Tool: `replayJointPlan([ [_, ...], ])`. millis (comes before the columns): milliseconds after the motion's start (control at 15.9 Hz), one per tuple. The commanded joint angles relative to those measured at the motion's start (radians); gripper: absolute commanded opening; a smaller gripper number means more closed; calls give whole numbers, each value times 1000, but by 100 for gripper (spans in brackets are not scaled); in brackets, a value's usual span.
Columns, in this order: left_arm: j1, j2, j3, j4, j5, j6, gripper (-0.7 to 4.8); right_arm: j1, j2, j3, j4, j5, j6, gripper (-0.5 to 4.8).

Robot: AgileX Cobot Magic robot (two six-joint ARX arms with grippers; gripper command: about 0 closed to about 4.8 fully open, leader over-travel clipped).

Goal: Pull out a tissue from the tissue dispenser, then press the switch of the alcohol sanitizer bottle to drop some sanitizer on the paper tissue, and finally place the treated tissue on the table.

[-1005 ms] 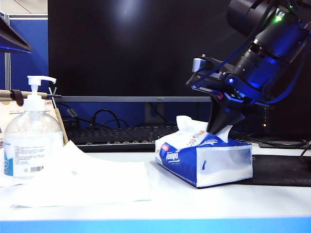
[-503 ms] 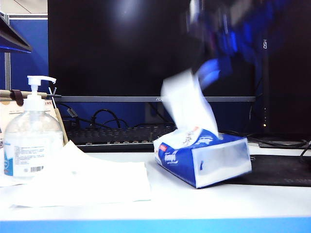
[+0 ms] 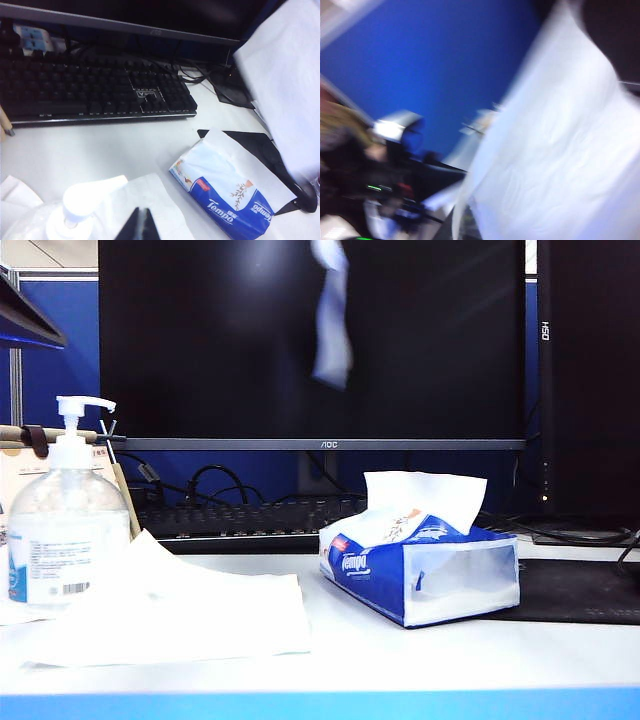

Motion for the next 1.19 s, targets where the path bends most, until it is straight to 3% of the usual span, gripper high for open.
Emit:
replayJointPlan([
  [63, 1, -1, 5, 13, 4, 35, -6, 0, 41, -5, 60, -57, 64, -6],
  [188, 1, -1, 5, 20, 8, 53, -6, 2, 79, -46, 140, -125, 64, -6],
  [314, 1, -1, 5, 34, 11, 56, -6, 25, 115, -164, 350, -117, 93, -6],
  [503, 1, -1, 5, 73, 11, 56, -6, 31, 155, -265, 508, -136, 136, -6],
  [628, 1, -1, 5, 80, 11, 56, -6, 41, 214, -278, 629, -183, 202, -6],
  [1194, 1, 0, 5, 81, -1, 56, -6, 105, 451, -277, 1176, -200, 498, -6],
])
